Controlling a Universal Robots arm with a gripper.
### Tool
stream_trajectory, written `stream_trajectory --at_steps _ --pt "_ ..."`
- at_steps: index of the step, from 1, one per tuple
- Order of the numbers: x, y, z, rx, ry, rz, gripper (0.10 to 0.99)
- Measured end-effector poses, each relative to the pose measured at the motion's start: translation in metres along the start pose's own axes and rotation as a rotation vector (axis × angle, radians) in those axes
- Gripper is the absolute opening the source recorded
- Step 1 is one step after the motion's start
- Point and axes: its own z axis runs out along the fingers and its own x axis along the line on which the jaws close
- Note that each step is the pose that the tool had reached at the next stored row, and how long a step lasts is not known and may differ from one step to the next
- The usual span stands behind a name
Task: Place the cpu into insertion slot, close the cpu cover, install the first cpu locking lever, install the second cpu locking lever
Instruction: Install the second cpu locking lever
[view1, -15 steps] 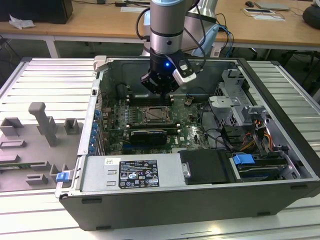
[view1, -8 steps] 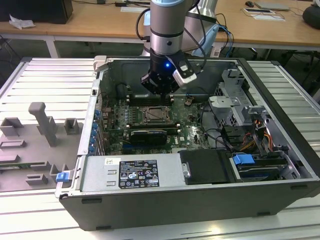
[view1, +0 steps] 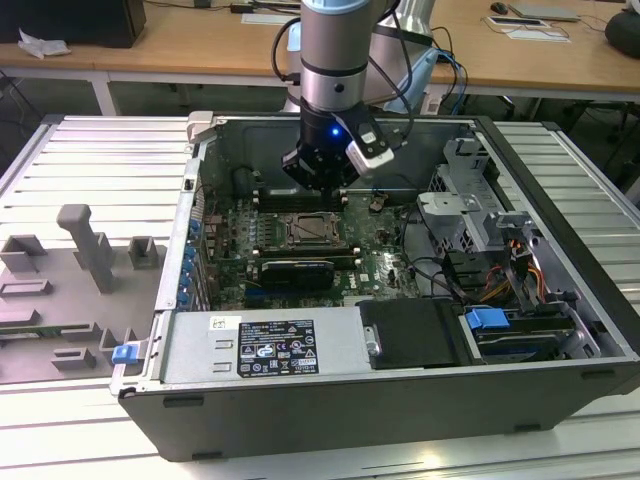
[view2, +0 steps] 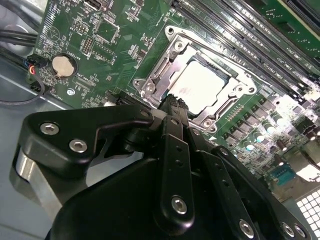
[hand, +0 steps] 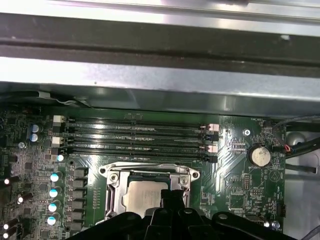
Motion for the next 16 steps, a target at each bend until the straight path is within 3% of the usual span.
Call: stream_trajectory --at_steps 16 --pt "0.0003 -0.0063 -0.0003 0.000 0.0000 0.000 0.110"
